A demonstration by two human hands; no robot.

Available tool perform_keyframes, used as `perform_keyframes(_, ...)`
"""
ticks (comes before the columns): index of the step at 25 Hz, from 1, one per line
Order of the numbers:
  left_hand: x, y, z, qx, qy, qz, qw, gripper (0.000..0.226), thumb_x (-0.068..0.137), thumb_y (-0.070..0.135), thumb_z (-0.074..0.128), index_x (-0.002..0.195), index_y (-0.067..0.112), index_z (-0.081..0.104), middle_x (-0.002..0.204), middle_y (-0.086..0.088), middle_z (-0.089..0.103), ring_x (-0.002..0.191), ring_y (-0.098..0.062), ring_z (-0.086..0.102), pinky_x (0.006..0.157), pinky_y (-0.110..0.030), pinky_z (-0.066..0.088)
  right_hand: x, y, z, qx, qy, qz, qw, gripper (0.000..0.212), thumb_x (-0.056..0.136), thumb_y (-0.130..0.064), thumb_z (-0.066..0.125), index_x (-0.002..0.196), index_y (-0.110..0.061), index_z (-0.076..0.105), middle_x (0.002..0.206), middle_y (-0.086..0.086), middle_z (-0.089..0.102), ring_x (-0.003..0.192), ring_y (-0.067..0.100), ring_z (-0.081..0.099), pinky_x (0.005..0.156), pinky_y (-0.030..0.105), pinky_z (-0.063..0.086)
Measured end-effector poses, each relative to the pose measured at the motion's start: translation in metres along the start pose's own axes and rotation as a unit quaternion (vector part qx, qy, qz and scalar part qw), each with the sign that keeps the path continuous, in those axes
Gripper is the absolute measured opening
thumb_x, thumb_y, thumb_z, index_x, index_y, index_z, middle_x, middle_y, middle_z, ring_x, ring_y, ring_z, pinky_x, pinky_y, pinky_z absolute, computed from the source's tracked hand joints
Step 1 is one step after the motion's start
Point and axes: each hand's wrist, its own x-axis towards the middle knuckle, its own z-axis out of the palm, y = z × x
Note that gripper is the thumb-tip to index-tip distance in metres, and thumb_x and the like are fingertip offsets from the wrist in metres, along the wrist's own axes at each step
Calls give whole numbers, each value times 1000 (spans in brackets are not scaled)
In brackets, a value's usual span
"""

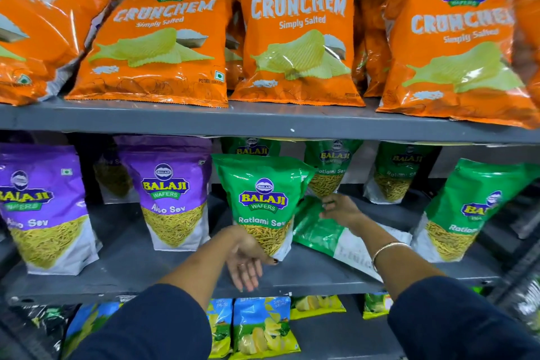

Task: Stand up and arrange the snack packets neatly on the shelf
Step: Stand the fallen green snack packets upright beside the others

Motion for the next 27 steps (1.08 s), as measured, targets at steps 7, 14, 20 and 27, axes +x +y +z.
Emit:
perform_keyframes(7, 30, 96, 57, -301, -1, 83, 950, 88, 88, 47, 47, 148, 5, -2, 155, -28, 11, 143, -39, 21, 117, -53, 21, 30, 60, -67, -183, -37, 57, 981, 37, 84, -22, 64, 114, -1, 56, 101, 7, 49, 93, 14, 42, 78, 26, 43)
perform_keyframes(14, 72, 147, 96, -576, 57, 99, 809, 82, 82, 22, 66, 146, 7, 16, 138, -16, 43, 123, -31, 48, 114, -60, 10, 59, 102, -87, -161, -156, 42, 974, 80, 62, -50, 76, 125, -6, 53, 83, 12, 65, 73, 21, 60, 64, 31, 49)
perform_keyframes(20, 64, 152, 110, -560, 79, 143, 812, 10, 84, 3, 61, 88, 4, 52, 95, -13, 59, 91, -30, 58, 97, -49, 40, 56, 99, -88, -25, -212, 102, 972, 46, 61, -17, 84, 103, -6, 70, 109, 9, 69, 115, 25, 59, 107, 40, 43)
perform_keyframes(27, 25, 166, 85, -411, 304, 303, 804, 50, 68, -9, 73, 115, -2, 56, 103, -10, 65, 85, -20, 63, 74, -30, 52, 27, 56, -115, 79, -184, 63, 978, 23, 67, 0, 78, 81, -9, 63, 89, 10, 63, 85, 22, 60, 77, 32, 50)
